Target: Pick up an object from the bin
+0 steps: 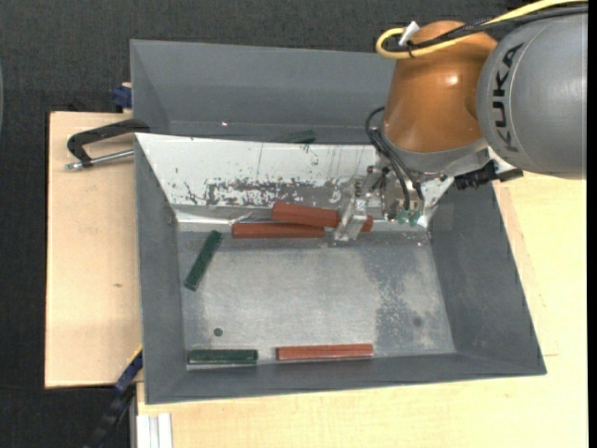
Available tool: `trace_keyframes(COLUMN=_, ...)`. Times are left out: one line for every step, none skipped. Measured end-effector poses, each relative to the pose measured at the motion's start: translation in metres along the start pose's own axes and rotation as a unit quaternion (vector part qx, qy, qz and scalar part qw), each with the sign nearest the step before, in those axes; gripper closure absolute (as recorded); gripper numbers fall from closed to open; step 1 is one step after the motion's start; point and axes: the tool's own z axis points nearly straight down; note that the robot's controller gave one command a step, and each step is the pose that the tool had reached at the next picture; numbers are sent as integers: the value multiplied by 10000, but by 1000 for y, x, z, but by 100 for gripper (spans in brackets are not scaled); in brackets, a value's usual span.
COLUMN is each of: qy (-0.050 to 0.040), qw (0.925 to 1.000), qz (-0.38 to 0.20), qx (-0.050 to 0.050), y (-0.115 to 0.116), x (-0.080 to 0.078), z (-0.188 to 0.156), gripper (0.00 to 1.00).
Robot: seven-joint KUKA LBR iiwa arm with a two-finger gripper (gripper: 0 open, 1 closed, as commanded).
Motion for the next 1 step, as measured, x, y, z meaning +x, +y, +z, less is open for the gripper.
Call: trace_keyframes(qy=15, qw=9987, qz=-502, qx=3, y=-7, x=5, z=-33, gripper=100)
